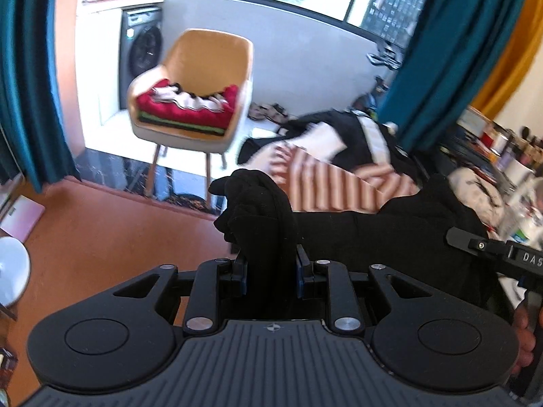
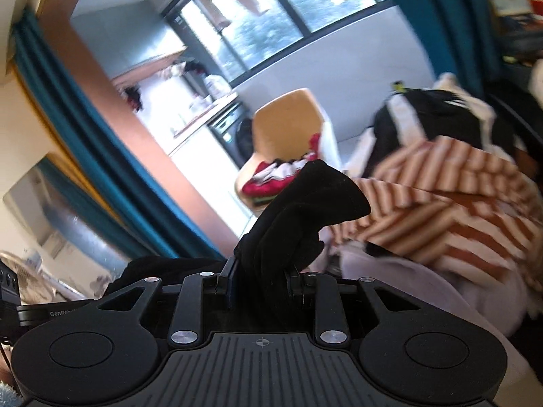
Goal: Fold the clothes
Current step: 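Lift the black bundle with both grippers and carry it to the yellow chair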
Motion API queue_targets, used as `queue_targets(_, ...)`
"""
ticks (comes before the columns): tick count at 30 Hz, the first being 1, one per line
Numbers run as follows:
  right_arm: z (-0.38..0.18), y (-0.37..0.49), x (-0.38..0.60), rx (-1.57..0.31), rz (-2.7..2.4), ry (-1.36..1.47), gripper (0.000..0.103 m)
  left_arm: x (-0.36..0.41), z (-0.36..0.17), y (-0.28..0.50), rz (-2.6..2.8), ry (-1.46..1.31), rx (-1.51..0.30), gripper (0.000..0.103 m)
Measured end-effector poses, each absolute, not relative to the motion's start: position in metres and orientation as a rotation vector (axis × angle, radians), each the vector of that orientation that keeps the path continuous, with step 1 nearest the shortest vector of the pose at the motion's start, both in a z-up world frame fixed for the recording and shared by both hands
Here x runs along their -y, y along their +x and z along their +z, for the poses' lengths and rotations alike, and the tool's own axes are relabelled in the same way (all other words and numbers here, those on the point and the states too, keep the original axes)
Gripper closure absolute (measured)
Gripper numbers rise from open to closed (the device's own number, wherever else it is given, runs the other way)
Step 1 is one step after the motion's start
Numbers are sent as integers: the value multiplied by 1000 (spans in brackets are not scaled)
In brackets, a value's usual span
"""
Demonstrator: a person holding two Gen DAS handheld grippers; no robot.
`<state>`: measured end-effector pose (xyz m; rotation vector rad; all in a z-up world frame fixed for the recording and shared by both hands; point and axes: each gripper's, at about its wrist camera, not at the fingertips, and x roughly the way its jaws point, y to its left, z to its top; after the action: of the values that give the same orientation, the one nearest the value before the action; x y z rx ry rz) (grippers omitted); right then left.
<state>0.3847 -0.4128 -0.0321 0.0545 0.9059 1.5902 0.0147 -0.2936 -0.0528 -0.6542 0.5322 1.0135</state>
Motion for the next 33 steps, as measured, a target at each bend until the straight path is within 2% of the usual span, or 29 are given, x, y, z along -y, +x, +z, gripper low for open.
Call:
queue_targets(6, -46, 330, 332, -930, 1553, -6, 80, 206, -84, -28, 951, -701, -548, 79)
queue_targets(13, -60, 252, 247, -1002, 1373, 1, 80, 87, -84, -83, 802, -661, -654, 79)
queue_targets(19, -66, 199, 202, -1027, 1225, 32, 80, 25, -88, -106, 706, -634, -693, 79)
queue_targets(33, -107, 201, 87, -1111, 1077, 91, 80, -98, -104, -111, 650, -653, -735, 79)
